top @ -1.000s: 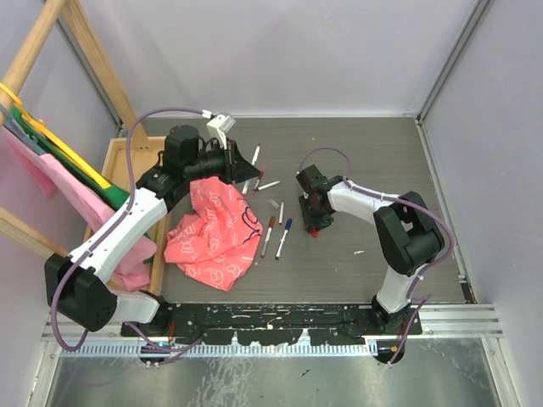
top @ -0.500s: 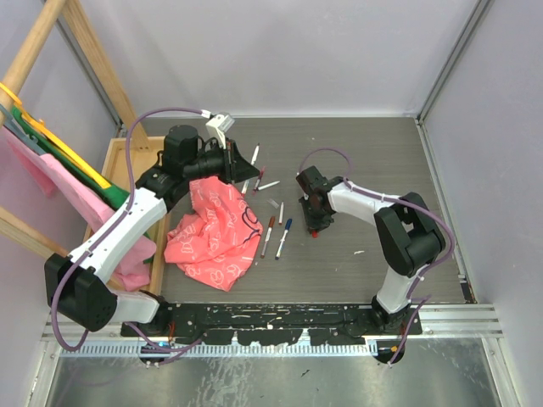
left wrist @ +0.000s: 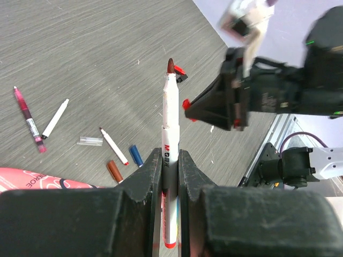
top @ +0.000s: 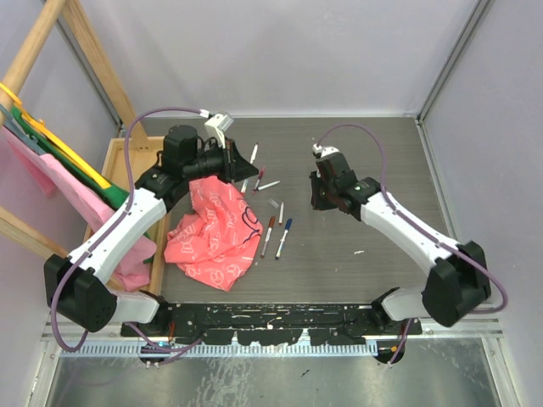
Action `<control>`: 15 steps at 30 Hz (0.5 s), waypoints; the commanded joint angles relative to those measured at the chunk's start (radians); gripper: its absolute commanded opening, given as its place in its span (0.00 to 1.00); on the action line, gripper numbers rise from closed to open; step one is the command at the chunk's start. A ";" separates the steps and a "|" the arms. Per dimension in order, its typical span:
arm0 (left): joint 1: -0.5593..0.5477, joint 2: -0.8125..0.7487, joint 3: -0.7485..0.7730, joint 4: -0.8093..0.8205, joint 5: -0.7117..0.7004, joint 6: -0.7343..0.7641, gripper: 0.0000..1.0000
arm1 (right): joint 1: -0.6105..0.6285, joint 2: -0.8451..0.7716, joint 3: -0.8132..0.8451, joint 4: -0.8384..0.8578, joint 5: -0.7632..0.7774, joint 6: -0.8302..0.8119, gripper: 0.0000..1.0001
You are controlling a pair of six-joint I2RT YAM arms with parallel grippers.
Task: Insert the pens into the pen caps
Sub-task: Insert the pen cap onto the pen.
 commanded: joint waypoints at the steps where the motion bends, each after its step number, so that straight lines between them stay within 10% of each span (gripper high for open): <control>1: 0.000 -0.044 0.025 0.050 -0.003 -0.002 0.00 | 0.004 -0.123 0.062 0.105 0.010 0.024 0.05; 15: -0.181 -0.142 -0.002 -0.003 -0.163 0.152 0.00 | 0.004 -0.413 -0.099 0.584 -0.121 0.287 0.00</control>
